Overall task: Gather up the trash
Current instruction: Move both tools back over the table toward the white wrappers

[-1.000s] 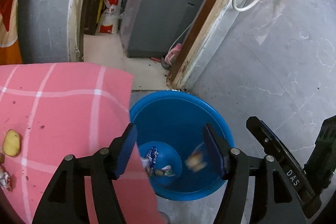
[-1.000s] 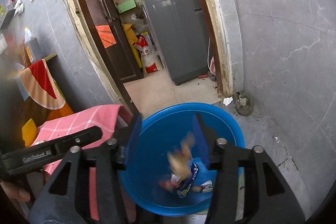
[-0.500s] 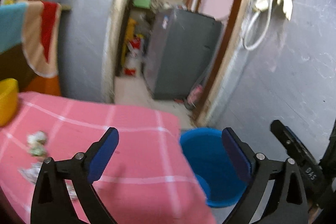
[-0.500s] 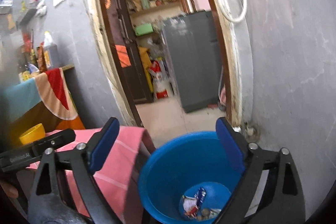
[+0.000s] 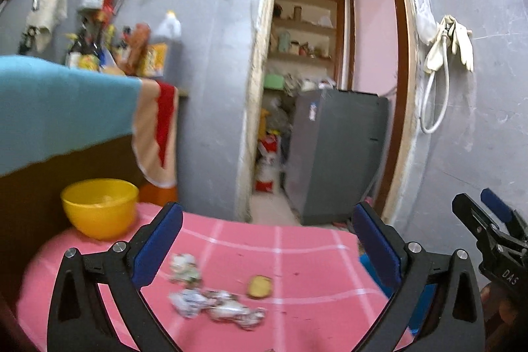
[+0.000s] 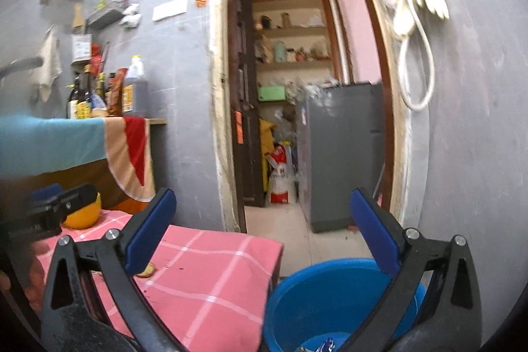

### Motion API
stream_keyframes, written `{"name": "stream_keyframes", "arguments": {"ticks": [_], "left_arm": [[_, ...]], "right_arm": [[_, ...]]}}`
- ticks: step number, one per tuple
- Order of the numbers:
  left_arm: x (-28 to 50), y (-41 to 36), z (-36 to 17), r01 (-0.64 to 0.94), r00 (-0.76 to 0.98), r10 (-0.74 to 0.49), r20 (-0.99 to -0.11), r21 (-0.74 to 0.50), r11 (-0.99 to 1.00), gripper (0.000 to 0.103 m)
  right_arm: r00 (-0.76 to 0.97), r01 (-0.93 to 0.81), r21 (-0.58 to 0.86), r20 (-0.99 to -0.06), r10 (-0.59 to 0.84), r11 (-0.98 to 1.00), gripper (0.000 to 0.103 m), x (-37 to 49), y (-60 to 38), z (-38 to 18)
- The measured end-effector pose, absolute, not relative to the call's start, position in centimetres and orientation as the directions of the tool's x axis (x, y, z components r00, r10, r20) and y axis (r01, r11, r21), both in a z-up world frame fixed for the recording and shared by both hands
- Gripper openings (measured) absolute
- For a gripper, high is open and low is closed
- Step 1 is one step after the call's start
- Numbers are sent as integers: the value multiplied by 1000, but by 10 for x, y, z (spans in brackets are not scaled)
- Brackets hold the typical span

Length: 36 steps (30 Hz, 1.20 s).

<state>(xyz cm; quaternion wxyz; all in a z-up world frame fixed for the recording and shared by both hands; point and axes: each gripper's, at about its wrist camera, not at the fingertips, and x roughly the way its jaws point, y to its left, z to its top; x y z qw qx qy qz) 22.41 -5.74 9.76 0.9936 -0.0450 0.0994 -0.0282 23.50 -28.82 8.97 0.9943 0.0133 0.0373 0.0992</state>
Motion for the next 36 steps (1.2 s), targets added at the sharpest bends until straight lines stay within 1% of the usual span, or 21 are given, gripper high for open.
{"name": "stream_keyframes", "arguments": {"ticks": [4,9,14,17,21,23,29,33,36], "left_arm": [[207,-45,97,19,988,-26,-153,-50,999,101],[194,-27,91,-14,989,11,-147,-18,1000,101],[191,-5,81,-37,980,37,-195,5,999,101],[194,10,72,-49,969,46,-243,-3,999,101],[198,28,58,-66,947,53,-318,-33,997,101],[201,34,53,-65,934,46,-353,-43,997,101],[211,41,40,-29,883,8,-470,-37,999,101],[220,42,30,8,841,-46,-540,-72,997,101],[227,42,26,26,815,-84,-574,-109,994,99]], "right_arm": [[972,-236,-24,-30,235,971,103,223,-264,91],[963,-269,-99,-4,270,958,103,215,-237,91],[947,-320,-132,-40,317,938,103,220,-213,87],[940,-340,-146,-67,333,929,103,222,-204,82],[931,-357,-152,-143,337,922,103,234,-192,74],[920,-367,-147,-199,336,918,103,244,-187,68],[861,-431,-93,-340,378,898,103,263,-177,52],[814,-473,-67,-415,406,879,103,273,-168,43],[775,-506,-53,-466,427,861,103,280,-160,35]]}}
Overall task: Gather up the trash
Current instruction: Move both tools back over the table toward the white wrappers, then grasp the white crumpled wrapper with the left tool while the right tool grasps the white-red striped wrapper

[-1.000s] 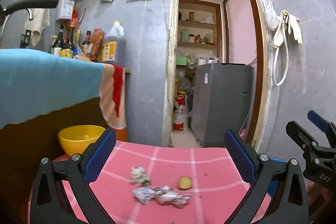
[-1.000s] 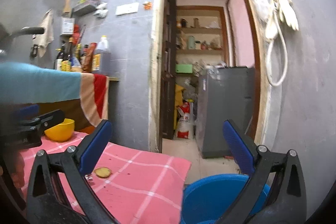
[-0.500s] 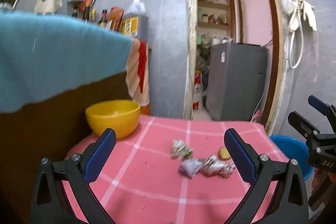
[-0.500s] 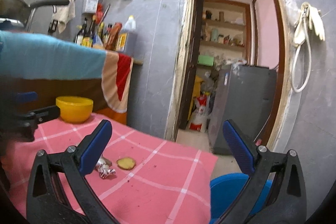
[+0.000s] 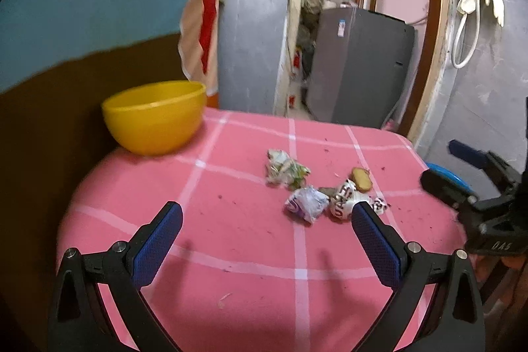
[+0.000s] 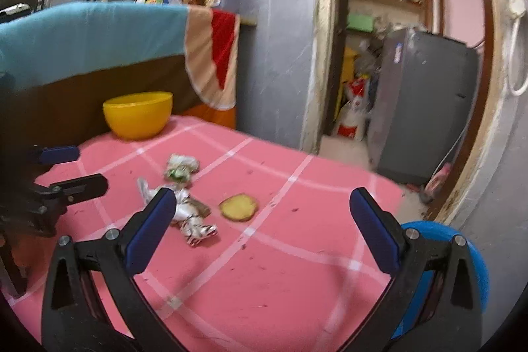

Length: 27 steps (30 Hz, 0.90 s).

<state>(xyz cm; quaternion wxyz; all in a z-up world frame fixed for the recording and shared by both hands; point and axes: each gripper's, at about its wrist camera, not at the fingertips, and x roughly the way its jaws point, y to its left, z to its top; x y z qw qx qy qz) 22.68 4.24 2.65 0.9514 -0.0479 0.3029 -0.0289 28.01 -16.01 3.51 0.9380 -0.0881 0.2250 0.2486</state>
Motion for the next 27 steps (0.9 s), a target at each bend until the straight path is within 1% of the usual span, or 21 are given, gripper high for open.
{"name": "stream_keyframes", "arguments": {"ticks": [1,2,3,4,5,6,7,9,11,16,18,19,20,21,22,24,27], "left_arm": [[229,43,26,32,807,-98,-582,-123,992,98],[232,43,25,42,797,-118,-593,-141,989,93],[234,44,24,49,787,-135,-602,-158,986,87],[237,44,23,53,777,-149,-611,-173,984,83],[240,45,22,56,768,-163,-619,-188,981,76],[243,45,21,61,757,-181,-628,-207,976,72],[245,45,19,66,748,-197,-634,-224,972,70],[249,44,17,74,732,-221,-644,-247,966,61],[252,43,16,79,719,-240,-652,-266,961,54],[260,46,17,65,704,-268,-658,-316,947,44],[262,47,17,54,700,-269,-662,-327,944,37],[263,48,16,47,696,-269,-666,-332,942,35],[264,48,16,44,693,-269,-669,-334,942,30],[265,48,16,38,688,-269,-674,-336,941,25],[265,49,15,33,685,-269,-678,-339,940,22],[265,51,15,25,682,-273,-679,-352,936,20],[264,53,16,16,680,-276,-680,-362,932,17]], "right_arm": [[761,-519,-48,-481,435,854,103,283,-157,32],[741,-533,-42,-504,443,845,103,286,-154,29],[727,-544,-39,-521,447,838,103,287,-151,26],[716,-553,-38,-533,451,832,103,288,-149,25],[700,-566,-42,-552,453,823,95,290,-146,23],[688,-575,-43,-565,455,817,90,292,-143,21],[679,-582,-43,-574,457,812,88,292,-141,20],[656,-600,-40,-596,462,799,81,294,-137,18],[627,-619,-32,-621,469,785,77,296,-132,15],[567,-639,0,-677,470,769,66,302,-122,8],[548,-643,13,-690,473,766,58,303,-120,5],[537,-648,22,-696,476,762,56,303,-119,4],[528,-650,28,-702,478,759,52,304,-117,3],[516,-654,33,-711,477,756,46,304,-116,1],[506,-658,36,-719,477,752,41,304,-114,0],[496,-666,35,-725,477,746,35,303,-111,-2],[494,-673,30,-725,479,739,30,299,-109,-3]]}}
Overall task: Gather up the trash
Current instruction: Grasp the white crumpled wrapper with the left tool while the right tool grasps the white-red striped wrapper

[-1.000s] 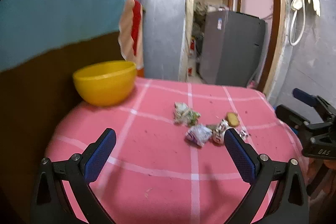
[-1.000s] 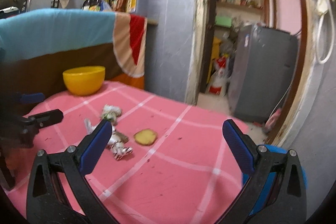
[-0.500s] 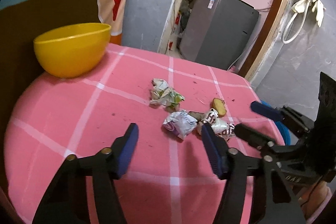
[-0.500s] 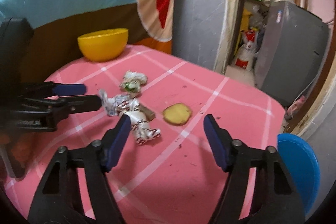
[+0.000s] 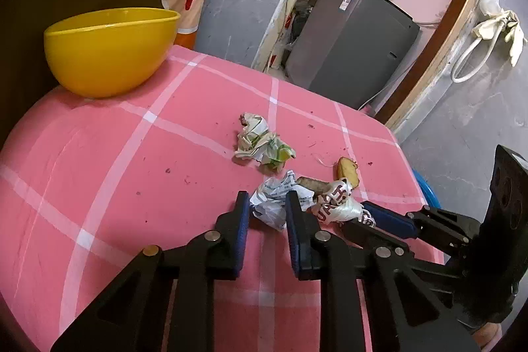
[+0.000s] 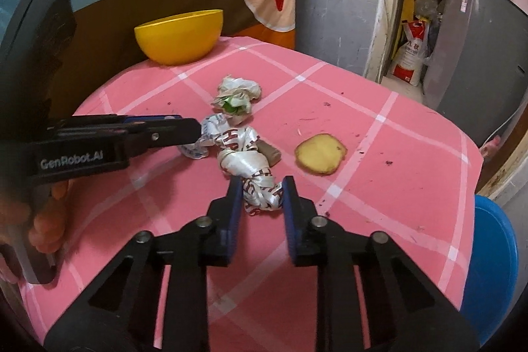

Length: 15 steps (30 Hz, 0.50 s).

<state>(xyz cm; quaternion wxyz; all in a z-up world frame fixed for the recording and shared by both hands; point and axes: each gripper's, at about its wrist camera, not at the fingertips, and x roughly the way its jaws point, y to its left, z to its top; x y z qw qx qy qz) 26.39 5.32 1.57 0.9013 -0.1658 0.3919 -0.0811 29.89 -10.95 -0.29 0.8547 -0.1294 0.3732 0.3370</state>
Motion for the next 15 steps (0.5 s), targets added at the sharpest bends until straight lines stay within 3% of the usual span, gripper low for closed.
{"name": "stream_keyframes", "arguments": {"ticks": [15], "left_arm": [[236,37,30,24,721,-227,-655,-303,953,13]], "right_arm": [[592,-601,102,-608,528,792,26,288,-142,14]]}}
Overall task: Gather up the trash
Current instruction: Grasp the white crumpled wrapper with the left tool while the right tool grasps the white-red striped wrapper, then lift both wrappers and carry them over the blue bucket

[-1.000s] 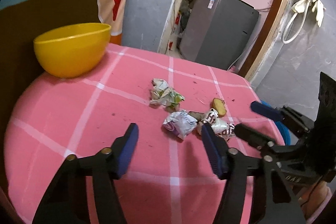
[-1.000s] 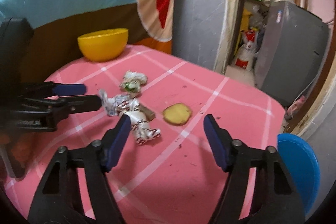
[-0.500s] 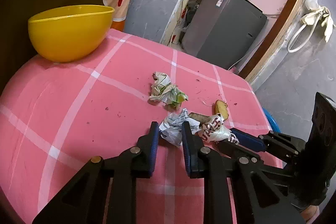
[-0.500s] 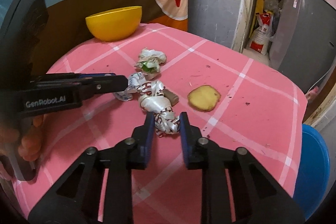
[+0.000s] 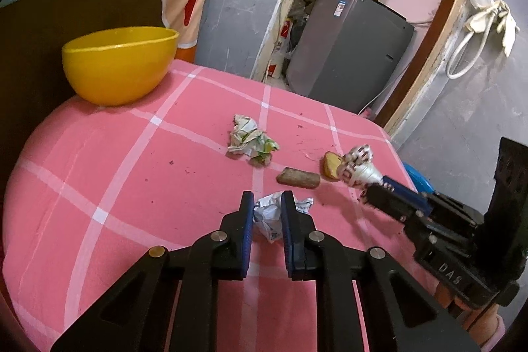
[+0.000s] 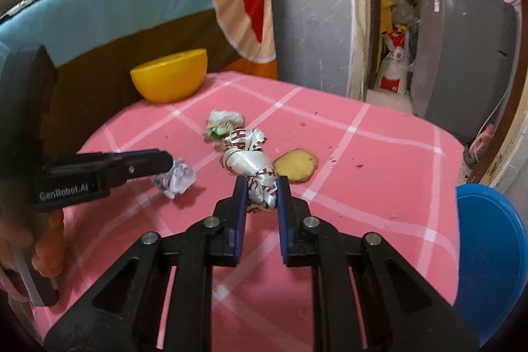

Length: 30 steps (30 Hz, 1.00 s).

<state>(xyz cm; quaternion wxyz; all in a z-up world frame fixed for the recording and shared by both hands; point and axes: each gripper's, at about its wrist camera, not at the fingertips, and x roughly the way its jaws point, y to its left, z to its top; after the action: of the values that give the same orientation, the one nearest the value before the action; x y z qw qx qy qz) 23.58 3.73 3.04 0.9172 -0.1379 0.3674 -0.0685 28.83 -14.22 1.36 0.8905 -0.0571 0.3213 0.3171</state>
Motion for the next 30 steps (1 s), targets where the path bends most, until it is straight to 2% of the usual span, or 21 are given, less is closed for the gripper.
{"name": "stream_keyframes", "arguments": {"ticks": [8,19,24,30], "left_arm": [[227,11,48,65,772,-219,-597,-268,961,12],[224,-44,90,161,881,-243,-405,-227,961,12],[230,-81,104,229,899,-280,-338,-182,956,12],[248,-123,110,308,882,-348,-316,-172,936,12]], "right_arm": [[699,-552,80,-499,513,830,26,273,-167,34],[854,-400,143,-300,425,905,26,259,-226,66],[902,-310,179,-256,349,934,26,257,-260,77],[940,-204,209,-230,251,956,26,254,-305,82]]}}
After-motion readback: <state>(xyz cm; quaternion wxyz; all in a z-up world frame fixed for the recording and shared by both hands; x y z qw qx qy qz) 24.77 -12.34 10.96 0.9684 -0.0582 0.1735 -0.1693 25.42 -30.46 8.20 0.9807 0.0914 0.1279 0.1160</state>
